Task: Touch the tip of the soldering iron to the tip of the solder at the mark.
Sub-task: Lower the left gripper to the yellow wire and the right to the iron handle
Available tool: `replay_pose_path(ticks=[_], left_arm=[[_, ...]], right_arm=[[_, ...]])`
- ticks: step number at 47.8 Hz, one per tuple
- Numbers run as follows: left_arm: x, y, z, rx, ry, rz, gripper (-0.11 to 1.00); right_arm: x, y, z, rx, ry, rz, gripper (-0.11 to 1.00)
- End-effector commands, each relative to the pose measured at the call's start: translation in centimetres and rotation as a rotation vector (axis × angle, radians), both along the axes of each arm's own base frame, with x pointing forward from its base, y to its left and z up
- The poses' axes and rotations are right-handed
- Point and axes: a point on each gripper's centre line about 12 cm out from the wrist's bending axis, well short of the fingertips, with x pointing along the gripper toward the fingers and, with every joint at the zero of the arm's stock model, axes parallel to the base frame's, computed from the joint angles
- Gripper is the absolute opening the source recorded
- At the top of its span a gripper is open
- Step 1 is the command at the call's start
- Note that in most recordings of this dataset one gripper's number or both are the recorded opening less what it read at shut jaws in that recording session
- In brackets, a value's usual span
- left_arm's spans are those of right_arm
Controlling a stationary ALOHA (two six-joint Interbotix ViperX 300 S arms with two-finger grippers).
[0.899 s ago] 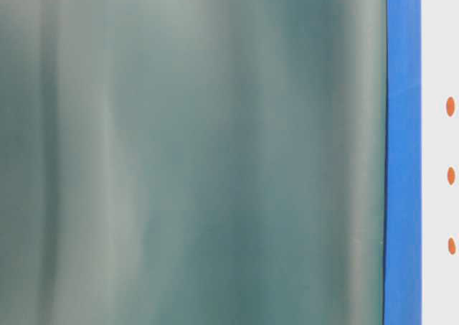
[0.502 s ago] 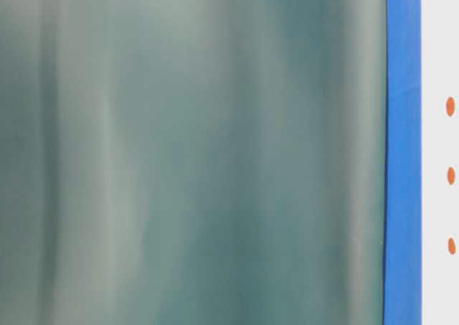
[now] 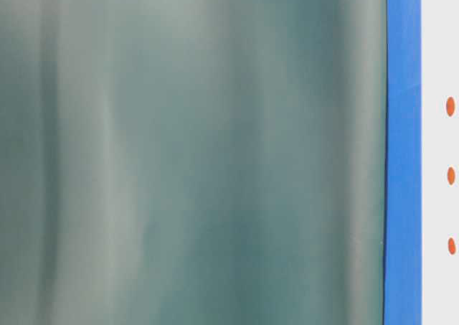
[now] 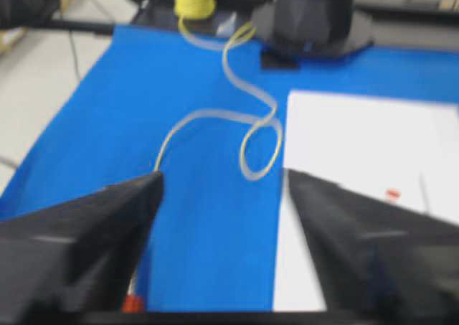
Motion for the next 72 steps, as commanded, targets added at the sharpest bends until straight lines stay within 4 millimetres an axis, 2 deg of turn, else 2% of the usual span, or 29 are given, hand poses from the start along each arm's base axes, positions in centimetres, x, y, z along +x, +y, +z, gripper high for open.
replay_pose_path(ticks=[1, 3, 6, 14, 37, 47, 61, 72], left_arm=[[0.7, -0.9, -0.7, -0.005, 0.028, -0.029, 0.65], [1.0, -1.3, -1.3, -0.009, 0.049, -0.041, 0.77], [1.4, -1.8, -2.2, -0.015, 0.081, -0.054, 0.86], [2.6, -3.0, -5.4, -0.03, 0.17, -0.076, 0.79], [4.6, -5.6, -12.2, -0.02, 0.233, -0.131, 0.77], [4.7, -6.6, -13.8, -0.071, 0.26, -0.15, 0.77], [5.6, -7.7, -16.4, -0.052, 0.317, -0.164, 0.76], [5.8, -7.9, -18.4, -0.033, 0.365, -0.161, 0.73]], right_arm=[[0.5, 0.5, -0.7, 0.003, 0.041, 0.016, 0.83], [0.7, 0.7, -1.4, 0.001, 0.064, 0.025, 0.91], [0.9, 1.0, -2.5, 0.006, 0.103, 0.032, 0.91], [1.6, 1.8, -5.6, 0.041, 0.16, 0.035, 0.89], [4.9, 5.2, -13.7, 0.094, 0.329, 0.009, 0.89], [5.8, 7.1, -15.6, 0.097, 0.381, 0.016, 0.89], [6.0, 7.4, -18.0, 0.084, 0.413, -0.013, 0.84], [5.9, 7.6, -18.9, 0.072, 0.432, -0.016, 0.76]])
